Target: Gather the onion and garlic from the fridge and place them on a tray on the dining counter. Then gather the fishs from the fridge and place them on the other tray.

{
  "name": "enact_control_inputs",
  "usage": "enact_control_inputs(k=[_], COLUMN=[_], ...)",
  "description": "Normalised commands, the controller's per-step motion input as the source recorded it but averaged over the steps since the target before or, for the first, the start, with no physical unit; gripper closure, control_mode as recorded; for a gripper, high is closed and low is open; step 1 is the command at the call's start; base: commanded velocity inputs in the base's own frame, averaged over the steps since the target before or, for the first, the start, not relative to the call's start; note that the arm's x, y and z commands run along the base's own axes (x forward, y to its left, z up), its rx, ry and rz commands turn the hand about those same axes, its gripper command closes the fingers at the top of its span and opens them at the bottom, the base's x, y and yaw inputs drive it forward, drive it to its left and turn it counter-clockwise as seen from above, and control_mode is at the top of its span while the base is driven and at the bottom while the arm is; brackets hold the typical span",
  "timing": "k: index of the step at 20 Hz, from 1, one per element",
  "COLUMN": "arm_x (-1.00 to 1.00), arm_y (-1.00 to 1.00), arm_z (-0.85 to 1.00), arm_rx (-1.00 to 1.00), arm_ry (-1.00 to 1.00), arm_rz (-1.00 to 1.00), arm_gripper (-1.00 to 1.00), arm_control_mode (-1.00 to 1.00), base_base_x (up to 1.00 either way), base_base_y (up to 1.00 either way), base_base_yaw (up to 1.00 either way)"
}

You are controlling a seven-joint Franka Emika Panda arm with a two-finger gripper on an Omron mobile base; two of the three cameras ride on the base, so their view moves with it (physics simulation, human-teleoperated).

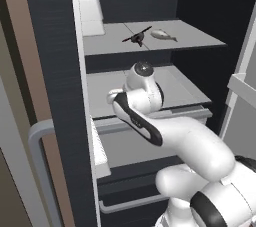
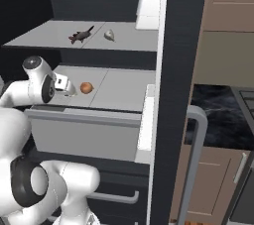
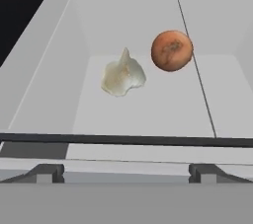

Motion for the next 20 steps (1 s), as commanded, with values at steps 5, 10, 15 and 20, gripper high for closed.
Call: enact_control_inputs(k=[5,10,15,20], arm_x=[0.33,0.35,0.35,0.39], arm_y=[0.02,0.01,0.09,0.17], arm_z=[-0.19,-0.17,-0.21,-0.19], arm_rx=[0.0,0.0,0.0,0.0], arm_ry=[0.03,0.04,0.05,0.04], arm_rz=[0.0,-0.01,-0.02,-0.02], arm_gripper=[-1.0,-1.0,-1.0,-1.0], arm_control_mode=[-1.0,-1.0,-1.0,-1.0], base_base_x=[0.0,0.0,0.0,0.0], base_base_y=[0.0,0.0,0.0,0.0], base_base_yaw=[0.0,0.0,0.0,0.0])
